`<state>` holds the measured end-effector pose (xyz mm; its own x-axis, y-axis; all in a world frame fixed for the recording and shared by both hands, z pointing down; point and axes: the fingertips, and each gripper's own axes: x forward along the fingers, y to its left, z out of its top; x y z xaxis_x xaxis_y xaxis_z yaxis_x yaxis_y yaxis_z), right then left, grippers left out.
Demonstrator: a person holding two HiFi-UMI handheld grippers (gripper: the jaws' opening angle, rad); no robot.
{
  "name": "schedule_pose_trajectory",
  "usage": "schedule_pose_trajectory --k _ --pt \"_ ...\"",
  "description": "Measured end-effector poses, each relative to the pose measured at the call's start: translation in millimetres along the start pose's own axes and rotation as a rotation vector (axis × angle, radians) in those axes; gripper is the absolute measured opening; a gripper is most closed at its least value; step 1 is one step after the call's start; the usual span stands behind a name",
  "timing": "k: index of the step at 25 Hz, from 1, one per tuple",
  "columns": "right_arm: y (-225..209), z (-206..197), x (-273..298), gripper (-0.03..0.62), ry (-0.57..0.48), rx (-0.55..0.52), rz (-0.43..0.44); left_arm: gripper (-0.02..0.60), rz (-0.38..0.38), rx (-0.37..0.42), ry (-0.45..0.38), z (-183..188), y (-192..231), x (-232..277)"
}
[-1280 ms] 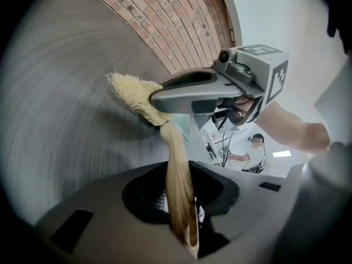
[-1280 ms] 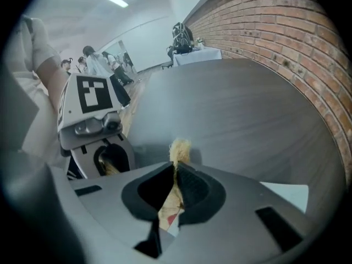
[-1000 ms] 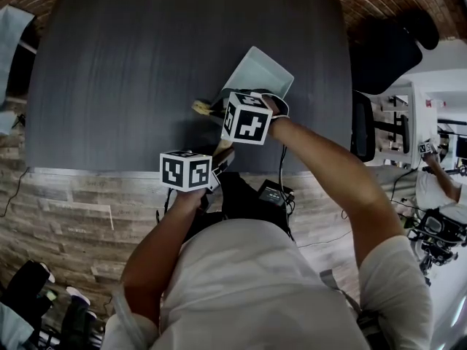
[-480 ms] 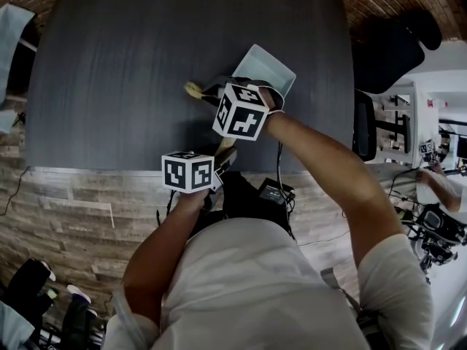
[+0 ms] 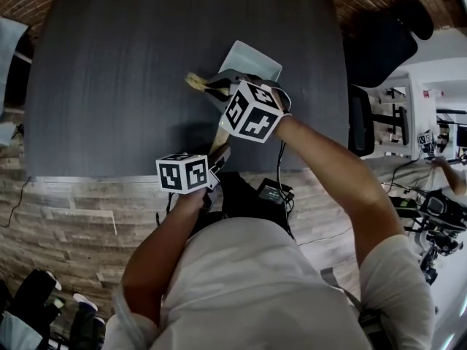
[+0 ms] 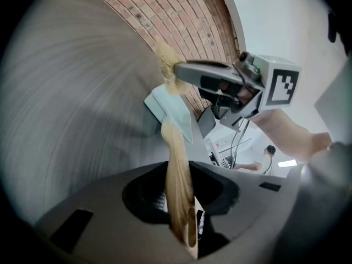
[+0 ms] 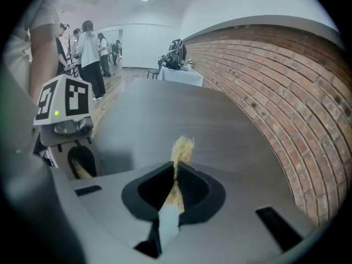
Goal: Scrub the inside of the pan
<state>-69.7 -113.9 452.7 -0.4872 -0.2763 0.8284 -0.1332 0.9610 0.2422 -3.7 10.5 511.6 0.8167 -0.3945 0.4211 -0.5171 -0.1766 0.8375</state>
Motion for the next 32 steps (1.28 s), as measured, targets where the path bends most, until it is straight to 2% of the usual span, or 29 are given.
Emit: schedule_pose_trajectory --k 4,9,13,18,25,32 --pt "5.5 -28.8 -22.6 0.031 0.014 0.059 -0.014 0.109 0.023 -0.02 -0.052 11.7 4.9 -0.1" --pt "26.2 -67.3 -44.0 0.031 0.065 0.089 0.009 0.109 0.064 -0.051 -0.129 28.1 11.3 -1.0" --pt "46.4 -97.2 -46.5 0.031 0.135 0.081 0.059 0.109 0.072 -0.082 -0.169 35.3 13.3 1.6" --pt "62.1 -113.9 -30.2 0.031 0.207 0.044 0.099 0.109 0.068 -0.098 -0.172 36.7 12.0 2.9" --pt "39.4 -125.8 -20.6 0.031 0.213 0.169 0.007 0.109 0.067 -0.098 -0.154 35.3 11.8 5.3" --pt "26.7 -150.9 -32.3 0.031 0.239 0.25 -0.073 0.109 0.046 -0.076 -0.093 28.2 6.0 10.9"
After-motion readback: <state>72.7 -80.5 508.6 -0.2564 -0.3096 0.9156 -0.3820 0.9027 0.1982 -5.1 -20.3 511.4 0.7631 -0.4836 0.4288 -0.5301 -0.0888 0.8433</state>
